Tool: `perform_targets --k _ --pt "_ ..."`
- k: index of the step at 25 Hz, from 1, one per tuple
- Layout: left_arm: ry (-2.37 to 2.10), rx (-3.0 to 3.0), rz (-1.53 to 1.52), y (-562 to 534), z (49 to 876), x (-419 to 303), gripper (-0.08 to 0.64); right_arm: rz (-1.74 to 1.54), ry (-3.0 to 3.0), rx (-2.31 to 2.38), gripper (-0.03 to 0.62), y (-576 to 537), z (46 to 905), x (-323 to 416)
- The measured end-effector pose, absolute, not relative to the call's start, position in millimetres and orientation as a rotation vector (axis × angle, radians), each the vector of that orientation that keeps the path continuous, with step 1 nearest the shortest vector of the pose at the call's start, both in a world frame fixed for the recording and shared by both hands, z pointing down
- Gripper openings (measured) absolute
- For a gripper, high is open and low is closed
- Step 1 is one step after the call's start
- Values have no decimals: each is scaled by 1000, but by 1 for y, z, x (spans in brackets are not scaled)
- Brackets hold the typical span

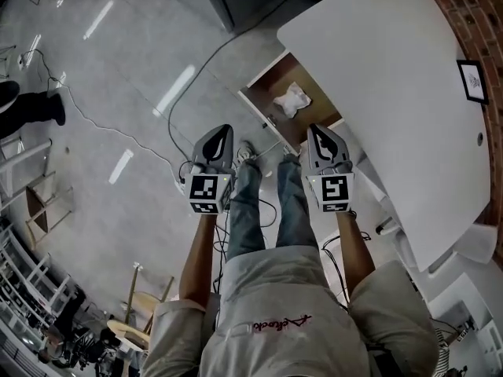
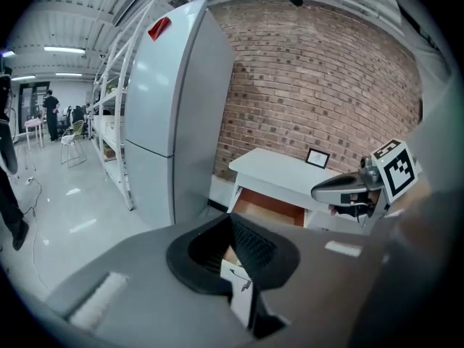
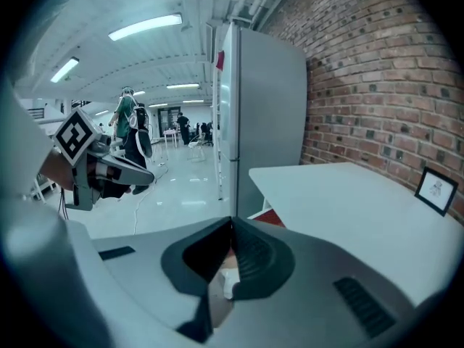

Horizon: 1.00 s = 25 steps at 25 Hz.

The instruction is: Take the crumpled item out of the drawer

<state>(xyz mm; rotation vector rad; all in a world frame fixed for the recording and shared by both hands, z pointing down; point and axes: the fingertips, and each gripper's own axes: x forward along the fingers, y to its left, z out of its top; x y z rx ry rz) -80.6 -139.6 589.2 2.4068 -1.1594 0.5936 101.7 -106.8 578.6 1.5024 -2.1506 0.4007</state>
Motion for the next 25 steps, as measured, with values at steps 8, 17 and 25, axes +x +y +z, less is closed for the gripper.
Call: perform_targets --k 8,17,25 --pt "-1113 2367 586 -109 648 -67 9 480 -2100 1456 12 -77 642 109" --pt "-1129 2332 579 -97 689 -64 9 497 -2082 1384 12 -67 692 115" --pt "-1153 2289 570 -99 729 -67 9 475 -2088 1300 12 -85 729 114"
